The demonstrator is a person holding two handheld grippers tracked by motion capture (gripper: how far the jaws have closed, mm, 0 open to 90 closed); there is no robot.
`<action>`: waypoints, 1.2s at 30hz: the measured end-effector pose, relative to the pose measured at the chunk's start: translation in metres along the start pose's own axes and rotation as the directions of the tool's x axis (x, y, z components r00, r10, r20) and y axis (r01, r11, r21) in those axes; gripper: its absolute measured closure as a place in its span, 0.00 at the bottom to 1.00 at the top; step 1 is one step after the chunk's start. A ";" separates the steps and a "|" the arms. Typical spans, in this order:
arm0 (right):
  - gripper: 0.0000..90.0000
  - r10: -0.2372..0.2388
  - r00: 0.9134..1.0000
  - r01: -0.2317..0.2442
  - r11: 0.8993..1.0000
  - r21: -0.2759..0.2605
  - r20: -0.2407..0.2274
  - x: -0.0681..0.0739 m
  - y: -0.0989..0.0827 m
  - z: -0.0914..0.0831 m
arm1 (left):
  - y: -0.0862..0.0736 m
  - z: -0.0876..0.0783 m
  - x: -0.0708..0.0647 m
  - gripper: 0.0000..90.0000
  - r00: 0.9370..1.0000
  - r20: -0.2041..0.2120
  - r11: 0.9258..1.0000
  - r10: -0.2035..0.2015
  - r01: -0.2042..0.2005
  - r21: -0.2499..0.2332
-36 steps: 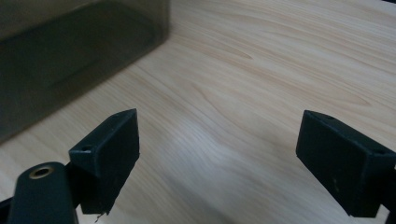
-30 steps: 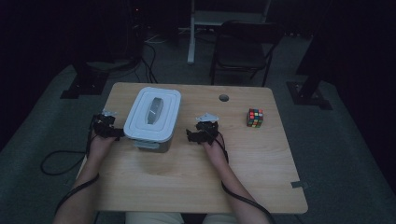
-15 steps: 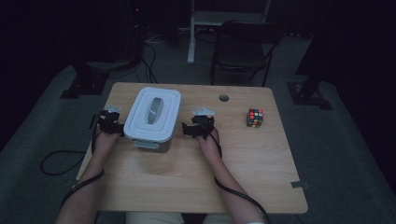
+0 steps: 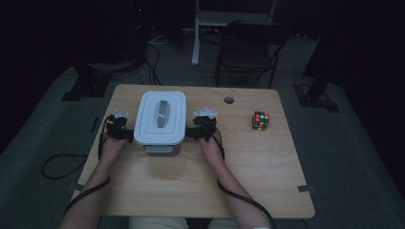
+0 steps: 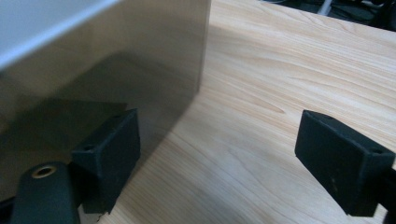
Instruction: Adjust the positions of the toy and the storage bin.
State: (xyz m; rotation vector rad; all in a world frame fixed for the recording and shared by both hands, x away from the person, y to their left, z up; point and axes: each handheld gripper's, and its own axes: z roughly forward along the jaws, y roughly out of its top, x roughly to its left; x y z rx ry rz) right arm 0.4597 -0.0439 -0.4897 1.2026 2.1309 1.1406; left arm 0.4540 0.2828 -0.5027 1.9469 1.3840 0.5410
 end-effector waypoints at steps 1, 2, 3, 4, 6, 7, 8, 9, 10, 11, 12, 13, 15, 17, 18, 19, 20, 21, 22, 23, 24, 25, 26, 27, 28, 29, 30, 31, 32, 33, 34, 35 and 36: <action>0.17 -0.011 1.000 0.011 1.000 0.010 0.009 0.000 -0.001 0.000 | 0.000 0.000 -0.002 0.01 1.000 -0.007 1.000 0.006 -0.006 -0.003; 0.18 -0.011 1.000 0.011 1.000 0.012 0.005 -0.001 -0.002 0.000 | 0.001 0.000 -0.005 0.01 1.000 -0.016 1.000 0.015 -0.015 -0.005; 0.18 -0.004 1.000 0.004 1.000 0.009 0.002 -0.003 -0.003 -0.001 | 0.001 0.000 -0.007 0.01 1.000 -0.020 1.000 0.020 -0.020 -0.003; 0.18 0.004 1.000 -0.003 1.000 0.005 -0.009 -0.005 -0.005 -0.002 | 0.002 0.001 -0.008 0.01 0.999 -0.020 1.000 0.025 -0.025 -0.003; 0.18 0.008 1.000 -0.008 1.000 0.003 -0.012 -0.007 -0.006 -0.003 | 0.002 0.001 -0.011 0.01 0.999 -0.022 0.999 0.032 -0.032 -0.006; 0.18 0.013 1.000 -0.013 1.000 0.002 -0.012 -0.008 -0.007 -0.003 | 0.003 0.002 -0.012 0.01 0.999 -0.022 0.999 0.033 -0.033 -0.003; 0.18 0.012 1.000 -0.012 1.000 0.000 -0.010 -0.009 -0.007 -0.004 | 0.003 0.002 -0.013 0.01 0.999 -0.022 0.999 0.032 -0.033 -0.001; 0.19 0.015 1.000 -0.015 1.000 -0.001 -0.009 -0.010 -0.008 -0.005 | 0.003 0.002 -0.015 0.01 0.999 -0.024 0.999 0.037 -0.037 -0.001; 0.19 0.018 1.000 -0.018 1.000 -0.002 -0.008 -0.010 -0.008 -0.005 | 0.004 0.002 -0.017 0.01 0.999 -0.025 0.999 0.044 -0.044 0.000; 0.19 0.022 1.000 -0.022 1.000 -0.004 -0.006 -0.012 -0.009 -0.006 | 0.004 0.002 -0.018 0.01 0.998 -0.026 0.999 0.049 -0.049 0.003; 0.19 0.028 1.000 -0.028 1.000 -0.004 -0.008 -0.013 -0.010 -0.007 | 0.005 0.002 -0.021 0.01 0.998 -0.026 0.998 0.055 -0.055 0.005; 0.19 0.033 0.999 -0.033 0.999 -0.007 -0.009 -0.015 -0.011 -0.008 | 0.005 0.003 -0.022 0.01 0.998 -0.025 0.998 0.058 -0.058 0.008; 0.19 0.046 0.999 -0.046 0.999 -0.012 -0.014 -0.018 -0.014 -0.009 | 0.007 0.003 -0.026 0.01 0.997 -0.022 0.997 0.074 -0.073 0.013; 0.19 0.054 0.998 -0.055 0.998 -0.012 -0.020 -0.023 -0.016 -0.011 | 0.008 0.004 -0.029 0.01 0.997 -0.017 0.997 0.078 -0.078 0.015; 0.19 0.054 0.998 -0.054 0.998 -0.014 -0.021 -0.024 -0.016 -0.012 | 0.008 0.004 -0.029 0.01 0.997 -0.017 0.997 0.078 -0.078 0.015; 0.19 0.050 0.999 -0.050 0.999 -0.016 -0.019 -0.025 -0.018 -0.014 | 0.010 0.006 -0.034 0.01 0.996 -0.018 0.996 0.089 -0.088 0.018; 0.19 0.048 0.999 -0.048 0.999 -0.013 -0.020 -0.027 -0.019 -0.015 | 0.011 0.007 -0.036 0.01 0.995 -0.017 0.996 0.093 -0.093 0.017; 0.19 0.054 0.998 -0.054 0.998 -0.011 -0.019 -0.028 -0.020 -0.017 | 0.012 0.007 -0.038 0.01 0.995 -0.017 0.995 0.100 -0.100 0.019; 0.19 0.058 0.998 -0.058 0.998 -0.009 -0.019 -0.030 -0.021 -0.018 | 0.013 0.008 -0.041 0.01 0.994 -0.015 0.994 0.109 -0.109 0.019; 0.19 0.064 0.998 -0.064 0.998 -0.005 -0.017 -0.032 -0.022 -0.020 | 0.013 0.009 -0.044 0.01 0.993 -0.010 0.993 0.116 -0.115 0.019; 0.19 0.060 0.998 -0.061 0.998 -0.005 -0.010 -0.034 -0.022 -0.022 | 0.014 0.010 -0.047 0.01 0.993 -0.005 0.993 0.116 -0.116 0.020; 0.19 0.057 0.998 -0.057 0.998 -0.004 -0.004 -0.036 -0.023 -0.024 | 0.015 0.010 -0.049 0.01 0.993 -0.001 0.993 0.119 -0.119 0.019; 0.19 0.056 0.998 -0.056 0.998 -0.005 -0.003 -0.038 -0.024 -0.025 | 0.015 0.011 -0.052 0.01 0.993 0.009 0.992 0.121 -0.122 0.019; 0.19 0.059 0.998 -0.059 0.998 -0.002 0.000 -0.041 -0.025 -0.028 | 0.016 0.012 -0.054 0.01 0.992 0.015 0.992 0.122 -0.122 0.020; 0.19 0.062 0.998 -0.062 0.998 -0.003 0.001 -0.043 -0.027 -0.030 | 0.016 0.013 -0.057 0.01 0.992 0.018 0.992 0.125 -0.125 0.018; 0.19 0.063 0.998 -0.063 0.998 -0.005 0.000 -0.046 -0.029 -0.032 | 0.017 0.014 -0.059 0.01 0.991 0.020 0.991 0.129 -0.129 0.017; 0.19 0.065 0.998 -0.065 0.998 -0.006 -0.002 -0.047 -0.030 -0.033 | 0.017 0.014 -0.062 0.01 0.990 0.027 0.990 0.136 -0.137 0.018; 0.19 0.063 0.998 -0.063 0.998 -0.006 -0.003 -0.050 -0.032 -0.036 | 0.018 0.014 -0.064 0.01 0.990 0.033 0.990 0.137 -0.137 0.015; 0.19 0.059 0.998 -0.059 0.998 -0.003 -0.003 -0.051 -0.033 -0.038 | 0.018 0.015 -0.067 0.01 0.990 0.040 0.990 0.137 -0.137 0.014; 0.19 0.056 0.998 -0.056 0.998 -0.003 0.001 -0.053 -0.035 -0.041 | 0.018 0.015 -0.069 0.01 0.989 0.047 0.990 0.138 -0.139 0.016; 0.19 0.052 0.999 -0.052 0.999 -0.003 0.005 -0.053 -0.036 -0.042 | 0.019 0.015 -0.071 0.01 0.988 0.047 0.989 0.145 -0.145 0.013; 0.19 0.046 0.999 -0.046 0.999 -0.003 0.009 -0.054 -0.038 -0.046 | 0.019 0.015 -0.073 0.01 0.988 0.045 0.989 0.146 -0.146 0.014; 0.19 0.045 0.999 -0.045 0.999 -0.004 0.009 -0.055 -0.039 -0.047 | 0.020 0.015 -0.076 0.01 0.988 0.044 0.989 0.150 -0.151 0.013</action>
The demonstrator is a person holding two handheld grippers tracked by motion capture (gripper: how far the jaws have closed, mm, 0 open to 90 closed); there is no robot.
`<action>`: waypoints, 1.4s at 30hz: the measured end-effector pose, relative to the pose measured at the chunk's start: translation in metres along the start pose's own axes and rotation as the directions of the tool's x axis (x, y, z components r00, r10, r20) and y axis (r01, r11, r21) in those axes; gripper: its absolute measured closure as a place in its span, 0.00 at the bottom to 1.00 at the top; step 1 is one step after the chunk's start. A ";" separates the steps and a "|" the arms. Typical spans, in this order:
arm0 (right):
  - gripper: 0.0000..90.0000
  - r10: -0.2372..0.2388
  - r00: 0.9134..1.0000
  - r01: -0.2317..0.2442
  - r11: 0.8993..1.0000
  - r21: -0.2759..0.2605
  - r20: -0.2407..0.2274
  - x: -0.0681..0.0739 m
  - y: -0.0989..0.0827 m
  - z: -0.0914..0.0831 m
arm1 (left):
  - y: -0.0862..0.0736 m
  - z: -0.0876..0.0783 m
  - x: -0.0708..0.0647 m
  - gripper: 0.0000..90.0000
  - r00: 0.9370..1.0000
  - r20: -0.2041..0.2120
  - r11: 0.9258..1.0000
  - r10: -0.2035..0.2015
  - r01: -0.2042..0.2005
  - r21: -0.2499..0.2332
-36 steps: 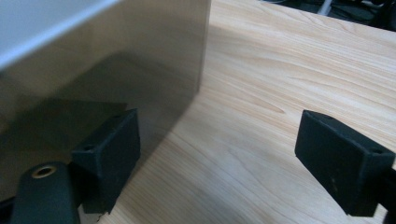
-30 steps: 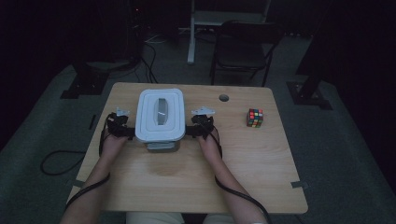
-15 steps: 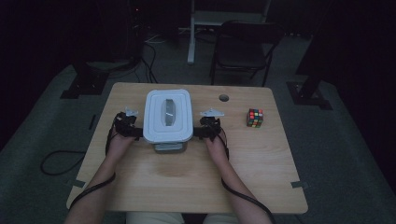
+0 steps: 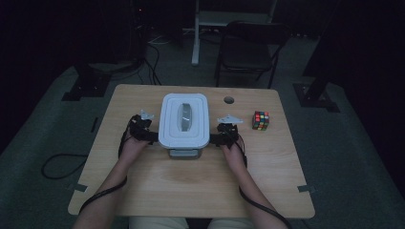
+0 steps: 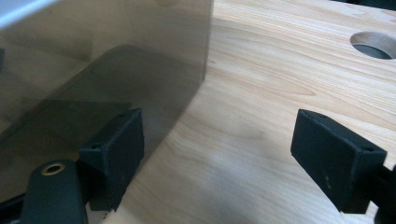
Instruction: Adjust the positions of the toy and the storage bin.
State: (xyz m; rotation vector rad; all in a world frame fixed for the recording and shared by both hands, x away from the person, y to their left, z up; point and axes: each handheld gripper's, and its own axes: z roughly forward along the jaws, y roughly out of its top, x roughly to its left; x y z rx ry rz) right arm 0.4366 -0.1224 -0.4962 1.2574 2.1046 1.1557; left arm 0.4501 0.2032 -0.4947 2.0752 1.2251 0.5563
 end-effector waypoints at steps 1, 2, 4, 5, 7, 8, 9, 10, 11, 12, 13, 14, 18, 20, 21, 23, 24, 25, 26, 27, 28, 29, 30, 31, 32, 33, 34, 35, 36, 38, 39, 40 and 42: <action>0.19 0.002 1.000 -0.002 1.000 0.000 -0.001 -0.001 -0.002 -0.003 | 0.000 0.000 -0.002 0.01 1.000 0.001 1.000 0.005 -0.005 0.000; 0.19 0.000 1.000 0.000 1.000 0.001 0.002 -0.002 -0.002 -0.004 | 0.001 0.001 -0.005 0.01 1.000 0.003 1.000 0.009 -0.009 0.000; 0.19 -0.005 1.000 0.005 1.000 -0.002 0.004 -0.005 -0.005 -0.009 | 0.002 0.001 -0.009 0.01 1.000 0.010 1.000 0.025 -0.025 0.004; 0.19 0.002 1.000 -0.002 1.000 0.000 0.000 -0.007 -0.007 -0.011 | 0.002 0.002 -0.011 0.01 1.000 0.013 1.000 0.028 -0.028 0.006; 0.19 0.003 1.000 -0.003 1.000 -0.005 0.002 -0.009 -0.010 -0.015 | 0.003 0.002 -0.017 0.01 0.999 0.023 0.999 0.036 -0.036 0.008; 0.19 0.003 1.000 -0.003 1.000 -0.007 0.007 -0.011 -0.012 -0.017 | 0.004 0.003 -0.019 0.01 0.999 0.028 0.999 0.037 -0.038 0.011; 0.19 0.005 1.000 -0.005 1.000 -0.013 0.010 -0.012 -0.014 -0.019 | 0.004 0.003 -0.022 0.01 0.999 0.031 0.999 0.040 -0.041 0.011; 0.19 0.007 1.000 -0.006 1.000 -0.013 0.010 -0.014 -0.015 -0.021 | 0.005 0.003 -0.026 0.01 0.998 0.038 0.999 0.052 -0.053 0.013; 0.19 0.013 1.000 -0.013 1.000 -0.012 0.015 -0.017 -0.018 -0.023 | 0.005 0.004 -0.028 0.01 0.997 0.039 0.998 0.059 -0.060 0.011; 0.19 0.015 1.000 -0.015 1.000 -0.013 0.015 -0.019 -0.019 -0.025 | 0.006 0.004 -0.033 0.01 0.996 0.040 0.997 0.078 -0.079 0.012; 0.19 0.022 1.000 -0.022 1.000 -0.012 0.014 -0.022 -0.021 -0.027 | 0.006 0.004 -0.036 0.01 0.995 0.040 0.996 0.092 -0.093 0.013; 0.19 0.023 1.000 -0.022 1.000 -0.012 0.013 -0.024 -0.023 -0.029 | 0.006 0.004 -0.040 0.01 0.994 0.041 0.994 0.105 -0.106 0.009; 0.19 0.030 0.999 -0.030 0.999 -0.011 0.019 -0.030 -0.032 -0.037 | 0.005 0.006 -0.050 0.01 0.991 0.061 0.993 0.116 -0.116 0.007; 0.21 0.034 0.999 -0.033 0.999 -0.012 0.020 -0.032 -0.035 -0.040 | 0.004 0.007 -0.055 0.01 0.989 0.082 0.993 0.119 -0.120 0.004; 0.21 0.036 0.999 -0.036 0.999 -0.014 0.021 -0.034 -0.037 -0.043 | 0.004 0.007 -0.056 0.01 0.989 0.086 0.993 0.121 -0.122 0.003; 0.21 0.038 0.999 -0.038 0.999 -0.015 0.019 -0.036 -0.040 -0.046 | 0.002 0.008 -0.059 0.01 0.986 0.096 0.991 0.136 -0.136 0.001; 0.21 0.040 0.999 -0.040 0.999 -0.018 0.013 -0.036 -0.042 -0.047 | 0.001 0.009 -0.061 0.01 0.985 0.102 0.990 0.137 -0.139 0.013; 0.21 0.047 0.999 -0.047 0.999 -0.024 0.006 -0.036 -0.045 -0.050 | 0.001 0.009 -0.062 0.01 0.985 0.109 0.990 0.135 -0.137 0.013; 0.21 0.050 0.999 -0.050 0.999 -0.018 0.002 -0.036 -0.047 -0.051 | -0.001 0.009 -0.063 0.01 0.985 0.108 0.991 0.135 -0.137 0.009; 0.21 0.050 0.999 -0.050 0.999 -0.019 -0.009 -0.036 -0.049 -0.053 | -0.001 0.009 -0.063 0.01 0.985 0.107 0.991 0.133 -0.134 0.009; 0.21 0.049 0.999 -0.050 0.999 -0.022 -0.014 -0.035 -0.051 -0.054 | -0.002 0.009 -0.064 0.01 0.986 0.107 0.991 0.129 -0.130 0.008; 0.21 0.041 0.999 -0.041 0.999 -0.014 -0.019 -0.034 -0.053 -0.056 | -0.003 0.009 -0.064 0.01 0.986 0.106 0.991 0.130 -0.131 0.004; 0.21 0.033 0.999 -0.034 0.999 -0.006 -0.021 -0.034 -0.055 -0.056 | -0.004 0.009 -0.064 0.01 0.985 0.110 0.991 0.133 -0.134 0.000; 0.19 0.016 1.000 -0.016 1.000 -0.005 -0.020 -0.033 -0.057 -0.056 | -0.005 0.010 -0.063 0.01 0.984 0.121 0.991 0.131 -0.132 -0.005; 0.15 -0.005 1.000 0.005 1.000 -0.008 -0.014 -0.033 -0.059 -0.056 | -0.006 0.012 -0.059 0.01 0.982 0.141 0.992 0.122 -0.121 -0.015; 0.13 -0.020 1.000 0.020 1.000 -0.009 -0.013 -0.035 -0.060 -0.056 | -0.006 0.014 -0.057 0.01 0.983 0.148 0.994 0.110 -0.108 -0.023; 0.14 -0.011 1.000 0.011 1.000 -0.012 -0.013 -0.037 -0.061 -0.055 | -0.006 0.017 -0.054 0.01 0.985 0.142 0.995 0.095 -0.093 -0.026; 0.14 0.012 1.000 -0.012 1.000 -0.007 -0.015 -0.041 -0.062 -0.054 | -0.006 0.019 -0.051 0.01 0.987 0.134 0.996 0.084 -0.083 -0.016; 0.14 0.032 0.999 -0.032 0.999 0.003 -0.005 -0.045 -0.061 -0.052 | -0.006 0.022 -0.048 0.01 0.988 0.135 0.998 0.068 -0.066 -0.016; 0.14 0.052 0.998 -0.052 0.999 0.002 0.027 -0.053 -0.060 -0.048 | -0.004 0.026 -0.043 0.01 0.991 0.120 0.998 0.058 -0.056 -0.016; 0.14 0.063 0.997 -0.063 0.998 0.004 0.034 -0.059 -0.058 -0.046 | -0.003 0.027 -0.042 0.01 0.992 0.113 0.998 0.054 -0.053 -0.015; 0.14 0.074 0.997 -0.074 0.997 0.006 0.034 -0.062 -0.057 -0.045 | -0.001 0.028 -0.039 0.01 0.994 0.102 0.999 0.047 -0.046 -0.018; 0.14 0.097 0.995 -0.097 0.995 0.012 0.029 -0.069 -0.054 -0.041 | 0.002 0.028 -0.035 0.01 0.994 0.100 0.999 0.039 -0.037 -0.024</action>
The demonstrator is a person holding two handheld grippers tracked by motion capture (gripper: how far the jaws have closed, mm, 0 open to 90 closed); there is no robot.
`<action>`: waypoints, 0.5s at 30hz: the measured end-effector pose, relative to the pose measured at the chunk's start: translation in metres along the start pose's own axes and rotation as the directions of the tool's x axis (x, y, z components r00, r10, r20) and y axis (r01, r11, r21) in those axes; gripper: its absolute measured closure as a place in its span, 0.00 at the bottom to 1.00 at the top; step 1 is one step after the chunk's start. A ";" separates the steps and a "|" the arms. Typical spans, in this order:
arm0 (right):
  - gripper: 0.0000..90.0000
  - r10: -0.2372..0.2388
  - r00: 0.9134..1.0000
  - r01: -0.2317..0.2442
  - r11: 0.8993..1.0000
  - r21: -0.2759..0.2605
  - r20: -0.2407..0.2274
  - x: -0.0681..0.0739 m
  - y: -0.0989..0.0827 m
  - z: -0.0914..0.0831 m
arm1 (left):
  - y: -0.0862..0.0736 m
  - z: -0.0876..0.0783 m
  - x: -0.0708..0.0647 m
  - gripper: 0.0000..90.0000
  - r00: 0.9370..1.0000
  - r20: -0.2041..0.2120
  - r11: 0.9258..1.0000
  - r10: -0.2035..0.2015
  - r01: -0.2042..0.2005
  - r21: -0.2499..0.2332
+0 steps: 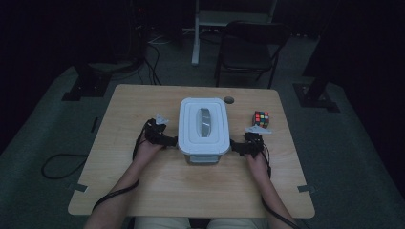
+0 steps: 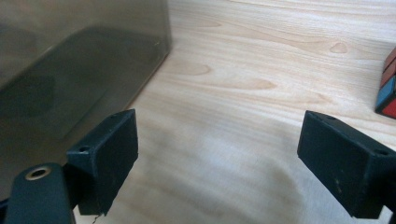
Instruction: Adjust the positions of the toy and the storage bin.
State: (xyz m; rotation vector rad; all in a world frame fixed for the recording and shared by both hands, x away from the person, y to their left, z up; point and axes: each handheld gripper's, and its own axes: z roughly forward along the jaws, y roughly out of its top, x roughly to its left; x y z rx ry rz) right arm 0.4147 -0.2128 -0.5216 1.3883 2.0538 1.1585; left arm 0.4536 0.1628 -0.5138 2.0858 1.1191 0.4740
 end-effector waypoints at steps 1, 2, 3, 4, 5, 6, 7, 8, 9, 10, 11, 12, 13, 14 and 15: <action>0.14 0.013 1.000 -0.013 1.000 0.008 -0.018 -0.003 0.002 0.002 | 0.001 0.000 0.001 0.01 1.000 -0.002 1.000 0.001 -0.001 -0.003; 0.14 0.015 1.000 -0.015 1.000 0.010 -0.021 -0.004 0.004 0.003 | 0.003 0.000 0.003 0.01 1.000 -0.010 1.000 0.005 -0.005 0.001; 0.14 0.010 1.000 -0.009 1.000 0.005 -0.018 -0.005 0.008 0.005 | 0.005 0.001 0.005 0.01 1.000 -0.021 1.000 0.012 -0.012 0.004; 0.14 0.006 1.000 -0.006 1.000 -0.005 -0.024 -0.006 0.011 0.006 | 0.007 0.002 0.007 0.01 1.000 -0.021 1.000 0.013 -0.012 0.010; 0.14 0.005 1.000 -0.005 1.000 -0.011 -0.031 -0.006 0.016 0.007 | 0.009 0.002 0.010 0.01 1.000 -0.014 1.000 0.011 -0.011 0.017; 0.14 -0.003 1.000 0.003 1.000 -0.016 -0.026 -0.007 0.020 0.009 | 0.011 0.003 0.013 0.01 1.000 -0.013 1.000 0.000 0.000 0.006; 0.14 -0.007 1.000 0.007 1.000 -0.019 -0.022 -0.007 0.025 0.010 | 0.012 0.003 0.016 0.01 1.000 -0.011 1.000 -0.013 0.013 0.003; 0.14 -0.003 1.000 0.003 1.000 -0.019 -0.023 -0.007 0.028 0.012 | 0.015 0.005 0.020 0.01 0.999 -0.010 0.999 -0.038 0.038 0.003; 0.14 0.006 1.000 -0.007 1.000 -0.019 -0.025 -0.008 0.034 0.015 | 0.017 0.005 0.021 0.01 0.999 -0.011 0.999 -0.052 0.052 0.000; 0.14 0.010 1.000 -0.011 1.000 -0.016 -0.026 -0.008 0.037 0.017 | 0.021 0.006 0.022 0.01 0.998 -0.008 0.998 -0.060 0.060 -0.007; 0.14 0.016 0.999 -0.017 1.000 -0.022 -0.034 -0.008 0.041 0.020 | 0.023 0.006 0.023 0.01 0.998 -0.006 0.998 -0.062 0.062 -0.008; 0.14 0.019 0.999 -0.020 1.000 -0.022 -0.040 -0.008 0.043 0.022 | 0.026 0.007 0.022 0.01 0.998 -0.006 0.998 -0.062 0.062 -0.019; 0.14 0.017 0.999 -0.018 1.000 -0.025 -0.047 -0.007 0.047 0.024 | 0.028 0.008 0.022 0.01 0.998 0.001 0.998 -0.060 0.060 -0.016; 0.14 0.012 0.999 -0.013 1.000 -0.026 -0.048 -0.005 0.049 0.026 | 0.031 0.009 0.021 0.01 0.999 0.004 0.999 -0.053 0.053 -0.013; 0.14 0.009 0.999 -0.010 1.000 -0.027 -0.052 -0.004 0.051 0.028 | 0.032 0.008 0.020 0.01 0.999 0.010 0.999 -0.045 0.045 -0.018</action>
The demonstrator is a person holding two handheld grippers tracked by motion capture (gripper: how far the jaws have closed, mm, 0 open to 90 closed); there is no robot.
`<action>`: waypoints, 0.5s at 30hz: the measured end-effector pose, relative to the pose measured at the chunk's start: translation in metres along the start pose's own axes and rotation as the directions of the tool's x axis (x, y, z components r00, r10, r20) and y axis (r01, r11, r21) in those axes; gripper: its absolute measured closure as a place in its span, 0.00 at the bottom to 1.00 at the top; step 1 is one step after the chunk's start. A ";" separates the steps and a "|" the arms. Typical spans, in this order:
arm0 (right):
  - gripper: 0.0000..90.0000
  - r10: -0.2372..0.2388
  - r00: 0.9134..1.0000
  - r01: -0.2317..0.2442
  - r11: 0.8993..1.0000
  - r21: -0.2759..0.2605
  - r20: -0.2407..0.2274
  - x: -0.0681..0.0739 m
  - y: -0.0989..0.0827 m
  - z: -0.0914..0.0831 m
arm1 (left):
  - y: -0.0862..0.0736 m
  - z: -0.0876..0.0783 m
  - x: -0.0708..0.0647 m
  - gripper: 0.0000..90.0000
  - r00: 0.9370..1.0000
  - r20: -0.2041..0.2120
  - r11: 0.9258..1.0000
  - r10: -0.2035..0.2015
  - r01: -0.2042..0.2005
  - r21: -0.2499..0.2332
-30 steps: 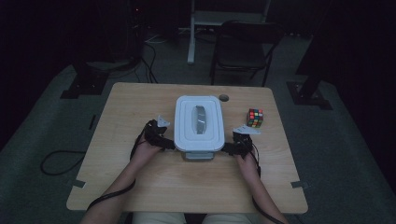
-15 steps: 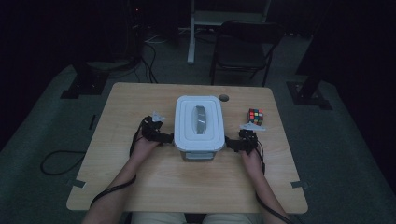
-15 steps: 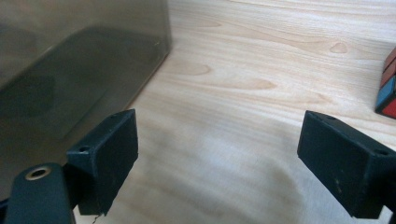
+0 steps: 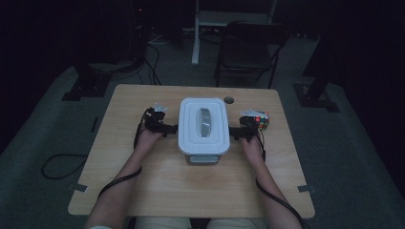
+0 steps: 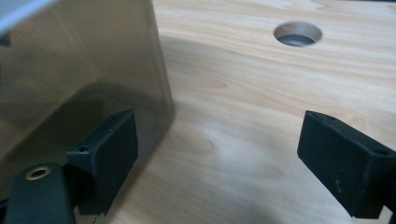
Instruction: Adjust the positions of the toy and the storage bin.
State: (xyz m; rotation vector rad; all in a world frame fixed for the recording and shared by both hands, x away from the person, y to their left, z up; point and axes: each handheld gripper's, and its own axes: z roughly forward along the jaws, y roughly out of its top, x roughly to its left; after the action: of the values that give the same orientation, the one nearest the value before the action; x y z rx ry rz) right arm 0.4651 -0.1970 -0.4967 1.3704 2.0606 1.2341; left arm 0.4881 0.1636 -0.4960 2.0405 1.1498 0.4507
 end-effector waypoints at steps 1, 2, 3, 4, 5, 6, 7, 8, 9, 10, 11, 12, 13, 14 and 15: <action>0.14 0.000 1.000 0.000 1.000 0.000 0.000 0.000 0.000 0.000 | 0.000 0.000 0.000 0.01 1.000 0.000 1.000 0.000 0.000 0.000; 0.14 0.001 1.000 -0.001 1.000 -0.001 -0.005 0.001 0.001 0.001 | 0.004 -0.002 -0.002 0.01 1.000 0.015 1.000 0.009 -0.009 -0.013; 0.14 0.003 1.000 -0.003 1.000 0.004 -0.013 0.003 0.004 0.003 | 0.006 -0.002 -0.003 0.01 1.000 0.017 1.000 0.010 -0.010 -0.017; 0.14 0.002 1.000 -0.002 1.000 -0.001 -0.012 0.003 0.003 0.003 | 0.008 -0.003 -0.005 0.01 1.000 0.023 1.000 0.015 -0.015 -0.020; 0.14 0.006 1.000 -0.006 1.000 -0.002 -0.014 0.003 0.003 0.002 | 0.009 -0.004 -0.006 0.01 1.000 0.024 1.000 0.020 -0.019 -0.019; 0.14 0.009 1.000 -0.009 1.000 0.002 -0.018 0.003 0.003 0.002 | 0.010 -0.004 -0.008 0.01 0.999 0.032 0.999 0.024 -0.023 -0.024; 0.14 0.010 1.000 -0.010 1.000 0.000 -0.024 0.003 0.003 0.001 | 0.011 -0.004 -0.010 0.01 0.999 0.034 0.999 0.030 -0.030 -0.020; 0.14 0.006 1.000 -0.007 1.000 -0.005 -0.025 0.003 0.002 0.001 | 0.011 -0.004 -0.011 0.01 0.999 0.017 0.999 0.041 -0.041 -0.018; 0.14 0.001 1.000 -0.001 1.000 -0.008 -0.022 0.004 0.001 0.000 | 0.011 -0.004 -0.012 0.01 0.999 0.014 0.999 0.038 -0.038 -0.015; 0.15 -0.001 1.000 0.000 1.000 -0.003 -0.025 0.004 0.001 -0.001 | 0.011 -0.005 -0.012 0.01 0.999 0.015 0.999 0.036 -0.036 -0.016; 0.15 -0.006 1.000 0.006 1.000 -0.011 -0.026 0.005 0.001 -0.002 | 0.011 -0.005 -0.013 0.01 0.999 0.014 0.999 0.037 -0.036 -0.014; 0.15 -0.005 1.000 0.004 1.000 -0.008 -0.028 0.005 0.001 -0.003 | 0.011 -0.006 -0.013 0.01 0.999 0.014 0.999 0.037 -0.037 -0.011; 0.16 -0.004 0.999 0.004 1.000 -0.003 -0.035 0.006 0.001 -0.004 | 0.011 -0.006 -0.015 0.01 0.999 0.011 0.999 0.039 -0.039 -0.013; 0.16 -0.007 0.999 0.007 1.000 -0.010 -0.035 0.006 0.001 -0.005 | 0.011 -0.007 -0.015 0.01 0.999 0.009 0.999 0.047 -0.047 -0.011; 0.17 -0.014 0.999 0.013 1.000 -0.011 -0.036 0.007 0.001 -0.006 | 0.011 -0.008 -0.016 0.01 0.999 0.006 0.999 0.051 -0.051 -0.010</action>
State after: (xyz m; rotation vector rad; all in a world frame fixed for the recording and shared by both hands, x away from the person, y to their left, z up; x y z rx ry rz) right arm 0.4583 -0.1935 -0.4915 1.3365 2.0803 1.2715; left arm 0.4810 0.1499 -0.4822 2.0653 1.0917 0.4738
